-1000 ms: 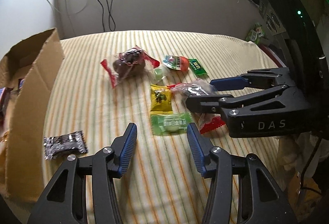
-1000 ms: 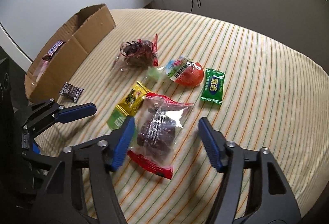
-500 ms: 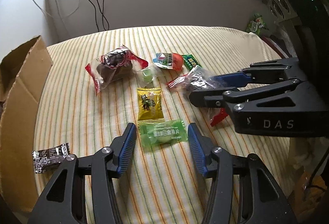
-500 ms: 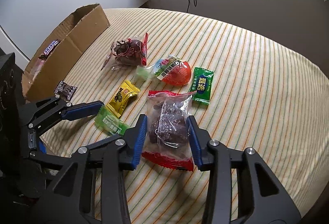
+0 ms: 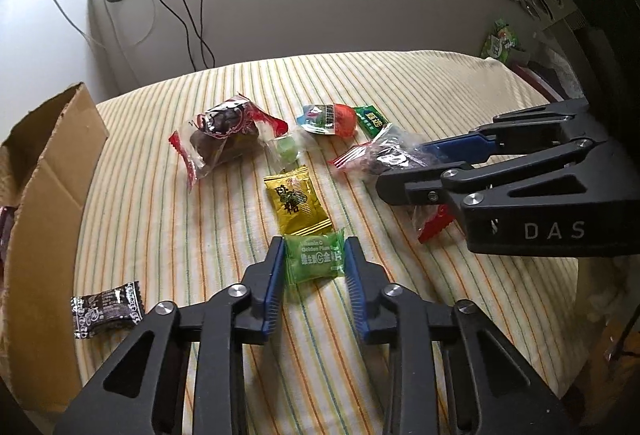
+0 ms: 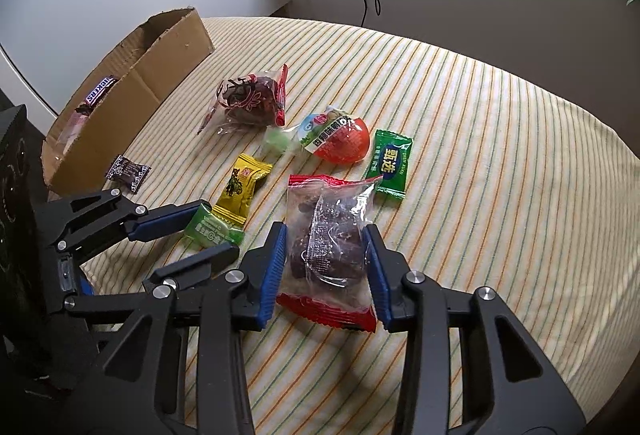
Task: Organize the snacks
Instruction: 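Grasp the red dried-fruit bag with the right tool while the left tool grasps a green candy, then carry both snacks into the box and open both tools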
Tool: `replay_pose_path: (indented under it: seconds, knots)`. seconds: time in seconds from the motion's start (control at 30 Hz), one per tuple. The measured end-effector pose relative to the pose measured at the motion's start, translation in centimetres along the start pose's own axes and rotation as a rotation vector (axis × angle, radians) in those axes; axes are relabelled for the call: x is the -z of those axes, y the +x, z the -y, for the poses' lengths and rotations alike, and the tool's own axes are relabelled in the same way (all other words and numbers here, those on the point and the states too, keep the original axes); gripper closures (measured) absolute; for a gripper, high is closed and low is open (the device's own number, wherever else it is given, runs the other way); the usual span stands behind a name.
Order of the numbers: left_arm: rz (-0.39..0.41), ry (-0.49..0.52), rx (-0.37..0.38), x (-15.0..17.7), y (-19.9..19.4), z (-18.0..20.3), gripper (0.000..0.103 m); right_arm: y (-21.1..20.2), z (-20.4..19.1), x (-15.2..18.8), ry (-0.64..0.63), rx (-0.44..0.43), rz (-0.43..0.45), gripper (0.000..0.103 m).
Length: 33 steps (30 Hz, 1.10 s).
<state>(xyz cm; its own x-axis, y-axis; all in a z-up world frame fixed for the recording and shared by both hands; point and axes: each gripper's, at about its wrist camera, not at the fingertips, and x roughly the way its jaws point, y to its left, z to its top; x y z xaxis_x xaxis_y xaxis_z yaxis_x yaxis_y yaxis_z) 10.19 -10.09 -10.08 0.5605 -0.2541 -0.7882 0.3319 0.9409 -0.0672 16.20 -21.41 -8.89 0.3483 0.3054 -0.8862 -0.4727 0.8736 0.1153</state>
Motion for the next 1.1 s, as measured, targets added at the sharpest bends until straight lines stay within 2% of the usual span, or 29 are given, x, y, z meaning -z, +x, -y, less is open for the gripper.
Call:
replay_pose_path:
  seconds: [0.13, 0.17, 0.23, 0.8, 1.1]
  knots:
    - [0.003, -0.018, 0.018, 0.3, -0.4, -0.3, 0.083, -0.4, -0.1, 0.1, 0.001, 0.007, 0.008, 0.063]
    - [0.004, -0.021, 0.022, 0.4, -0.5, -0.4, 0.090, -0.5, -0.1, 0.1, 0.001, 0.007, 0.010, 0.063]
    - [0.004, -0.023, 0.029, 0.6, -0.7, -0.4, 0.095, -0.7, -0.1, 0.2, -0.001, 0.009, 0.015, 0.063]
    - [0.069, -0.066, 0.058, 0.5, -3.1, -1.4, 0.097, -2.1, -0.3, 0.3, 0.005, -0.005, 0.050, 0.065]
    - [0.137, -0.110, 0.036, 0.4, -6.2, -4.0, 0.097, -3.9, -2.5, -0.6, -0.031, -0.014, 0.099, 0.065]
